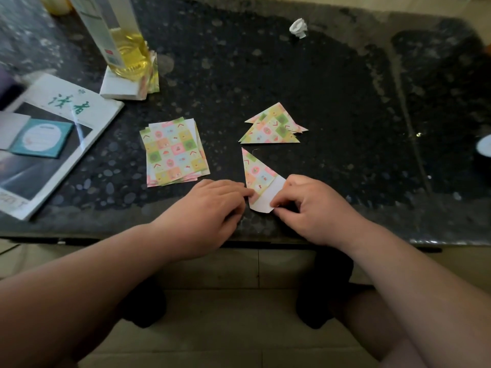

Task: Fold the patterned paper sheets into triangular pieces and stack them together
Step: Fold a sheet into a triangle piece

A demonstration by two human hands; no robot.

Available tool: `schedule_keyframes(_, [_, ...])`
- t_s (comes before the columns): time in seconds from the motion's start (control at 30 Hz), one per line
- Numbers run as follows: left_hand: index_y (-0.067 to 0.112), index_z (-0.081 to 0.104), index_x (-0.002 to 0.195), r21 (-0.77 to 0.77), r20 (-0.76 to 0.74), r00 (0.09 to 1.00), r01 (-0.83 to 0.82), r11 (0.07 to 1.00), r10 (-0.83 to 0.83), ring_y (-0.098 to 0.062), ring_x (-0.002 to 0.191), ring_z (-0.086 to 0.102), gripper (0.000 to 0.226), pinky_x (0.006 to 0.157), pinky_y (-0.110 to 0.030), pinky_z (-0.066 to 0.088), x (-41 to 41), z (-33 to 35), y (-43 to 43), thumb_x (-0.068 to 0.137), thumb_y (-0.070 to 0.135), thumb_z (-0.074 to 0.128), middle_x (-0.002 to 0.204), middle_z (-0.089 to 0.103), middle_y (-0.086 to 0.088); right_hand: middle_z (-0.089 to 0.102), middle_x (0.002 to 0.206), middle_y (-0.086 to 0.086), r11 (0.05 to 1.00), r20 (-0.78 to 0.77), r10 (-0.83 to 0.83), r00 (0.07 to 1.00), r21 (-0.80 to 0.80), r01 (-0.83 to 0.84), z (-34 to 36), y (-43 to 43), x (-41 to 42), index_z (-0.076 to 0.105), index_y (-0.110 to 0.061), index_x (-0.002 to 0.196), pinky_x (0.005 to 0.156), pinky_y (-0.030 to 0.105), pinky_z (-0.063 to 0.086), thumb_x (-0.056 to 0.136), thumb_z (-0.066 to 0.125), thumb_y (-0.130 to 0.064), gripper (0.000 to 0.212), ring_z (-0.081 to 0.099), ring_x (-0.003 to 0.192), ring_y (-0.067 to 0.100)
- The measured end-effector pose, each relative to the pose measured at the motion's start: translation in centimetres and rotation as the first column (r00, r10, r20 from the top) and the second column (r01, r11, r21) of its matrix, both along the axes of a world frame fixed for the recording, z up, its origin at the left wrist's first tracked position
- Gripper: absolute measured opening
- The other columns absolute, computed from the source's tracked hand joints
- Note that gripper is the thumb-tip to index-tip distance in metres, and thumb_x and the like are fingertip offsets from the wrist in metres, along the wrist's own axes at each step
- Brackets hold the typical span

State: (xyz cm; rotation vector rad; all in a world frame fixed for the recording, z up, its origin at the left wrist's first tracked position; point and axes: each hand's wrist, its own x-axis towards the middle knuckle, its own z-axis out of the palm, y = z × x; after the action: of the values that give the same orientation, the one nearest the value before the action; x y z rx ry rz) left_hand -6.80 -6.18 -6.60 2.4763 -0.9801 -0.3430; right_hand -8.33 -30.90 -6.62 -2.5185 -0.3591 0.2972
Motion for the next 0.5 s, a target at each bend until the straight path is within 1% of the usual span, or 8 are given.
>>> schedule_keyframes(0.07, [0.026, 0.065, 0.098, -0.012, 0.009, 1.000, -0.011, 1.000, 0.012, -0.008, 0.138, 0.047, 0.028, 0.110, -0.037, 0.039, -0.1, 0.1, 0.0, 0.099, 0.038, 0.039, 0.142, 0.060, 0.012, 0.051, 0.088, -0.018, 1.000, -0.011, 0.018, 1.000, 0.000, -0.018, 0.1, 0.1, -0.1, 0.080, -0.026, 0.101, 0.076, 0.036, 0.052, 0.090, 0.076, -0.026, 0.012, 0.057, 0.086, 0.009])
schedule_keyframes(0.13, [0.023, 0.065, 0.096, -0.008, 0.003, 1.000, -0.018, 1.000, 0.018, -0.008, 0.136, 0.048, 0.035, 0.109, -0.036, 0.039, -0.1, 0.2, 0.0, 0.098, 0.040, 0.034, 0.142, 0.061, 0.012, 0.050, 0.087, -0.020, 0.999, -0.011, 0.032, 0.999, 0.008, -0.032, 0.2, 0.2, -0.2, 0.081, -0.026, 0.101, 0.077, 0.035, 0.052, 0.089, 0.077, -0.025, 0.013, 0.057, 0.085, 0.008])
schedule_keyframes(0.23, [0.023, 0.062, 0.097, 0.024, 0.001, 1.000, -0.017, 1.000, 0.017, -0.010, 0.134, 0.051, 0.032, 0.108, -0.036, 0.040, -0.2, 0.4, -0.2, 0.097, 0.037, 0.034, 0.140, 0.062, 0.009, 0.052, 0.087, -0.022, 0.999, -0.032, 0.045, 0.998, 0.008, -0.045, 0.2, 0.2, 0.0, 0.081, -0.025, 0.098, 0.080, 0.035, 0.053, 0.088, 0.078, -0.022, 0.012, 0.057, 0.087, 0.007])
schedule_keyframes(0.33, [0.021, 0.064, 0.105, 0.031, 0.009, 1.000, -0.010, 0.999, 0.010, -0.015, 0.132, 0.057, 0.033, 0.108, -0.043, 0.044, -0.2, 0.7, -0.2, 0.093, 0.035, 0.037, 0.136, 0.066, 0.004, 0.056, 0.089, -0.019, 0.999, -0.050, 0.043, 0.998, 0.020, -0.042, 0.3, 0.1, 0.1, 0.082, -0.026, 0.095, 0.081, 0.037, 0.054, 0.087, 0.079, -0.021, 0.010, 0.060, 0.089, 0.008])
schedule_keyframes(0.37, [0.021, 0.065, 0.106, 0.035, 0.009, 1.000, -0.008, 0.999, 0.008, -0.015, 0.131, 0.057, 0.035, 0.108, -0.044, 0.045, -0.1, 0.7, -0.2, 0.091, 0.036, 0.038, 0.136, 0.067, 0.003, 0.058, 0.091, -0.018, 0.999, -0.060, 0.040, 0.997, 0.025, -0.038, 0.2, 0.1, 0.2, 0.082, -0.027, 0.095, 0.082, 0.037, 0.054, 0.088, 0.078, -0.021, 0.010, 0.061, 0.090, 0.007])
schedule_keyframes(0.43, [0.024, 0.064, 0.102, 0.031, -0.001, 1.000, -0.005, 1.000, 0.005, -0.014, 0.133, 0.056, 0.033, 0.110, -0.042, 0.042, 0.0, 0.9, -0.2, 0.087, 0.036, 0.038, 0.137, 0.066, 0.004, 0.063, 0.095, -0.015, 0.999, -0.074, 0.040, 0.996, 0.033, -0.038, 0.2, 0.2, 0.3, 0.082, -0.028, 0.097, 0.083, 0.037, 0.054, 0.089, 0.076, -0.023, 0.011, 0.062, 0.093, 0.007])
schedule_keyframes(0.47, [0.027, 0.062, 0.101, 0.037, -0.014, 1.000, -0.009, 0.999, 0.009, -0.013, 0.136, 0.053, 0.029, 0.113, -0.040, 0.039, 0.2, 1.0, -0.1, 0.086, 0.036, 0.039, 0.140, 0.064, 0.007, 0.065, 0.096, -0.014, 0.999, -0.075, 0.037, 0.997, 0.031, -0.035, 0.1, 0.2, 0.3, 0.081, -0.028, 0.098, 0.083, 0.038, 0.054, 0.090, 0.075, -0.025, 0.010, 0.063, 0.093, 0.007])
schedule_keyframes(0.5, [0.028, 0.060, 0.105, 0.055, -0.035, 0.999, -0.009, 0.998, 0.011, -0.011, 0.140, 0.048, 0.028, 0.116, -0.035, 0.033, 0.3, 1.1, 0.1, 0.086, 0.034, 0.041, 0.143, 0.060, 0.009, 0.067, 0.095, -0.014, 0.999, -0.080, 0.025, 0.997, 0.025, -0.023, 0.1, 0.3, 0.4, 0.081, -0.028, 0.097, 0.081, 0.038, 0.054, 0.091, 0.074, -0.027, 0.009, 0.063, 0.091, 0.007])
